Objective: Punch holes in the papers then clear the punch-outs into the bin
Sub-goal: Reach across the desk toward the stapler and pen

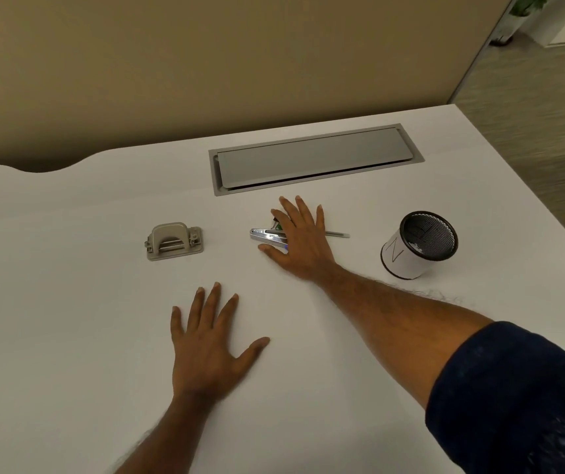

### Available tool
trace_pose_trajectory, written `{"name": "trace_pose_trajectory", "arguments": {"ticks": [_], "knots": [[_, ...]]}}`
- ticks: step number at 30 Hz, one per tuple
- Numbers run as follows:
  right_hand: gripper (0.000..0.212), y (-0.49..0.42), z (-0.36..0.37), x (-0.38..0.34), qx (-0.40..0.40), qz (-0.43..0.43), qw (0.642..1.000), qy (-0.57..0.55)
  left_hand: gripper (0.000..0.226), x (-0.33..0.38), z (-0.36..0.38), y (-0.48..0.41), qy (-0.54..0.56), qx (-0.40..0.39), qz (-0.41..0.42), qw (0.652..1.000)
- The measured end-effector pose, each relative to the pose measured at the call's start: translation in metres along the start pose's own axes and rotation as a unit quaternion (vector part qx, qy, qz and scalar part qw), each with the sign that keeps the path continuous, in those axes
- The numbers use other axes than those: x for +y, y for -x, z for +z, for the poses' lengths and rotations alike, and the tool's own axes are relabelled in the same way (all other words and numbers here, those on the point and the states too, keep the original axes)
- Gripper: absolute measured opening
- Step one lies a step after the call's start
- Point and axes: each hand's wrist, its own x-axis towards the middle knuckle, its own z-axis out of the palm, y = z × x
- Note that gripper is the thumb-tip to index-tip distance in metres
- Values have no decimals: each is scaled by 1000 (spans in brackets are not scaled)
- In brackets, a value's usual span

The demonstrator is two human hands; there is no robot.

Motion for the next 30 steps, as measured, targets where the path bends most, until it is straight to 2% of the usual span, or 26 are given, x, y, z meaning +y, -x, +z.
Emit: {"name": "trace_pose_trajectory", "arguments": {"ticks": [8, 17, 23, 30], "knots": [[75, 51, -19, -4, -17, 3, 1000, 24, 90, 2, -3, 1, 5, -4, 2, 1000], [79, 111, -54, -11, -107, -3, 993, 43, 98, -3, -9, 9, -19, -68, 23, 997], [80, 138, -68, -41, -136, -20, 990, 37, 98, -31, -34, 44, -54, -81, 50, 994], [79, 160, -78, -76, -147, -12, 989, 23, 99, -74, -73, 82, -75, -62, 26, 995]]}}
